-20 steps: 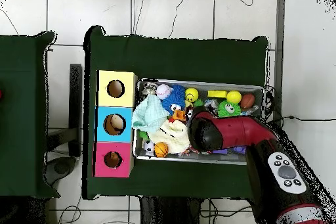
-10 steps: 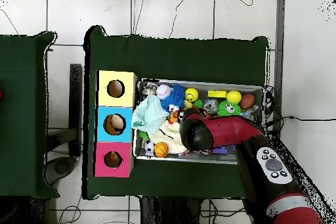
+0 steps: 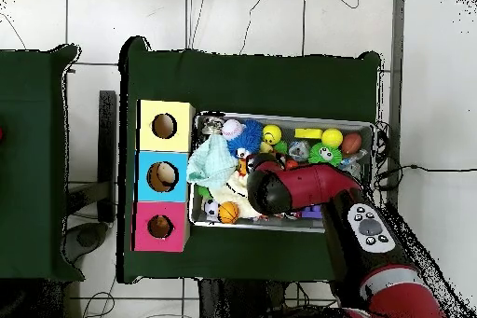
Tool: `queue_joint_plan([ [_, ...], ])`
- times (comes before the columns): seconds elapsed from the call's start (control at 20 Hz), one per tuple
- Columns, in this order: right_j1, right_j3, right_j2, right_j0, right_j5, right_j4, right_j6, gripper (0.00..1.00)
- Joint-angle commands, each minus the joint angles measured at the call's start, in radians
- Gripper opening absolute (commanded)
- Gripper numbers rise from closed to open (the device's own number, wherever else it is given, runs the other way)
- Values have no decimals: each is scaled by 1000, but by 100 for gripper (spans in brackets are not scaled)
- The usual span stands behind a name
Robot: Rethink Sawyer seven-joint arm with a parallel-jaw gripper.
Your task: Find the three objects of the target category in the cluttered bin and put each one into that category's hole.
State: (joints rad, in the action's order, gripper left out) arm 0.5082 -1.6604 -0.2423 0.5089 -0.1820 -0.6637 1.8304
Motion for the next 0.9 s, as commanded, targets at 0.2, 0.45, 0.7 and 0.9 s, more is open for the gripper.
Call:
queue_joint_plan([
  [0.2, -108, 93, 58, -51, 150, -98, 45, 100],
  [0.45, -112, 118, 49, -41, 129, -104, 16, 100],
  [0.7, -117, 132, 50, -35, 101, -108, -1, 100],
  [0.9, -77, 117, 41, -15, 27, -103, -46, 100],
])
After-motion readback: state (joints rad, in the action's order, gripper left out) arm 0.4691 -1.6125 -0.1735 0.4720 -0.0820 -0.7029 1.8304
